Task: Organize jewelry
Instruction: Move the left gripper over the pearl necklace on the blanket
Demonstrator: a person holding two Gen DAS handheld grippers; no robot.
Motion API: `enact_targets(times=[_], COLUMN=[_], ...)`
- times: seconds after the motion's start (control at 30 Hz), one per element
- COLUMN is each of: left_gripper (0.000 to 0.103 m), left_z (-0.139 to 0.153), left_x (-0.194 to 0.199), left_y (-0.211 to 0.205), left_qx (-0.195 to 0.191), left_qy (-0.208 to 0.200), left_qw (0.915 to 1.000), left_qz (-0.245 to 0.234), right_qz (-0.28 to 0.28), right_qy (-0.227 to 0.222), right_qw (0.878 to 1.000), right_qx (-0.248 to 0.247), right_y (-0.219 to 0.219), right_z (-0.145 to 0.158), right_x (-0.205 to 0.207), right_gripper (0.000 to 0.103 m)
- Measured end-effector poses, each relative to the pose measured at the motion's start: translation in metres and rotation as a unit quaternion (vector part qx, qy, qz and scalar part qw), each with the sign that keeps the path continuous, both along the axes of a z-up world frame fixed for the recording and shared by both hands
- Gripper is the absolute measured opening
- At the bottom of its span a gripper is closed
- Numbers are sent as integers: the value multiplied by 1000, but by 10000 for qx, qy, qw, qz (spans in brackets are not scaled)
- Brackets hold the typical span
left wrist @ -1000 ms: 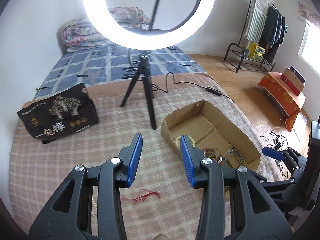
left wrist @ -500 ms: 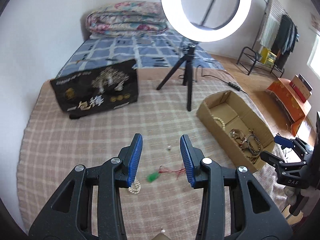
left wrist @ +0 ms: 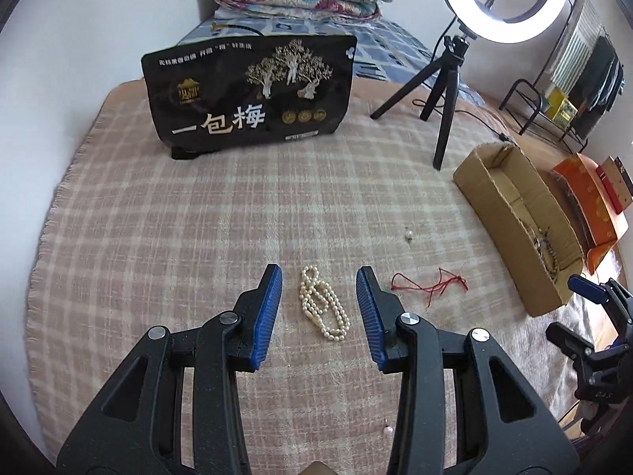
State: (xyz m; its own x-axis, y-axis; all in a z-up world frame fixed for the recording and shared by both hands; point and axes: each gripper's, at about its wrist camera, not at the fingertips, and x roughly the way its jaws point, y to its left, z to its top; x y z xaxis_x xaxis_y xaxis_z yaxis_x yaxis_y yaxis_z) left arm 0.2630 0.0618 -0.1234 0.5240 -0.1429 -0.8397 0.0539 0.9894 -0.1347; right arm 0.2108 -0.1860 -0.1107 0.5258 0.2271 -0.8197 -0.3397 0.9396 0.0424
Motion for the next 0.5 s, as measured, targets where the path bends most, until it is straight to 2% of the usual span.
enact_targets(times=[0.2,0.4,0.5], left_gripper=[39,39,39], left_z=[-9,-28,-38], left_x=[1,6,12], left_y=[0,1,3], left_qx=[12,-75,-156], left_qy=[111,389,544], left_qw=[9999,9992,9981], left_qz=[-3,100,237], right_qz=[319,694,882], right_qy=[238,408,547], right_qw=[9992,9963,9940], right_qx=[106,288,349], right_y=[24,53,68], right_z=[-18,-29,-38], right_x=[-12,-27,-34], right_gripper=[85,84,76])
